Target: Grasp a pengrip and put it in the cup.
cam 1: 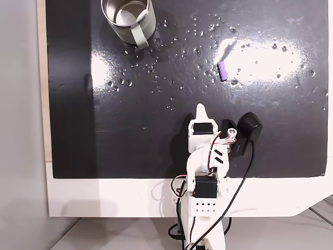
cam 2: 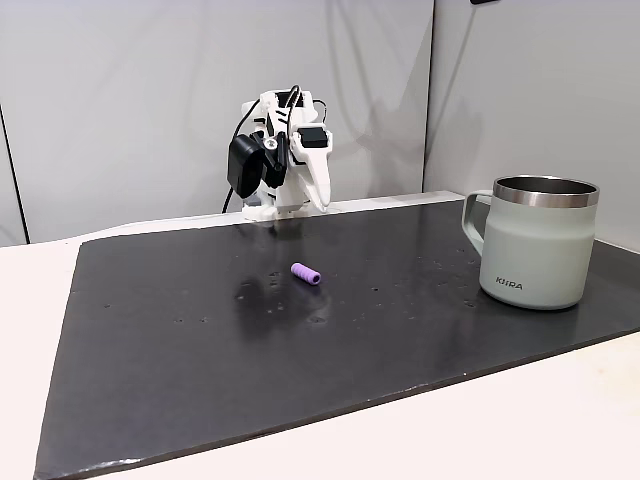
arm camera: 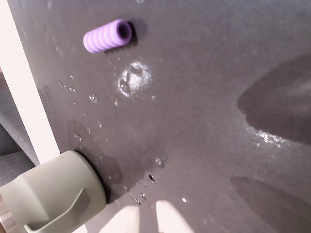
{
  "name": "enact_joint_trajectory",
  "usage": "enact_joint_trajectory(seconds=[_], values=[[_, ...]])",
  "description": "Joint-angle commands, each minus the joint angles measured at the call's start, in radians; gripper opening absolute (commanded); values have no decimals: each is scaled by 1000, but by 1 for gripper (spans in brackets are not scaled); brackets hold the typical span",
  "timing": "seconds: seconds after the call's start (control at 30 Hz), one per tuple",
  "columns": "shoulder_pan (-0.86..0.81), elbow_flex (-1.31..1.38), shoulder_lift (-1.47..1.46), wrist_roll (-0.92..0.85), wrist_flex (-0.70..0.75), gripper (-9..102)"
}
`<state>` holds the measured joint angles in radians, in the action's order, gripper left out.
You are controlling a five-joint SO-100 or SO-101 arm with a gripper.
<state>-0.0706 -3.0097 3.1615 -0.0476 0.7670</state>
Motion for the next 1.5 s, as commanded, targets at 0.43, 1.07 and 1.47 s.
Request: enact_joint_trajectory(seconds=[0.43, 1.07, 1.47], values=[[21, 5, 17, -15, -26, 0], [-78, 923, -712, -365, 236, 0], [-137, 1473, -1212, -834, 451, 0]])
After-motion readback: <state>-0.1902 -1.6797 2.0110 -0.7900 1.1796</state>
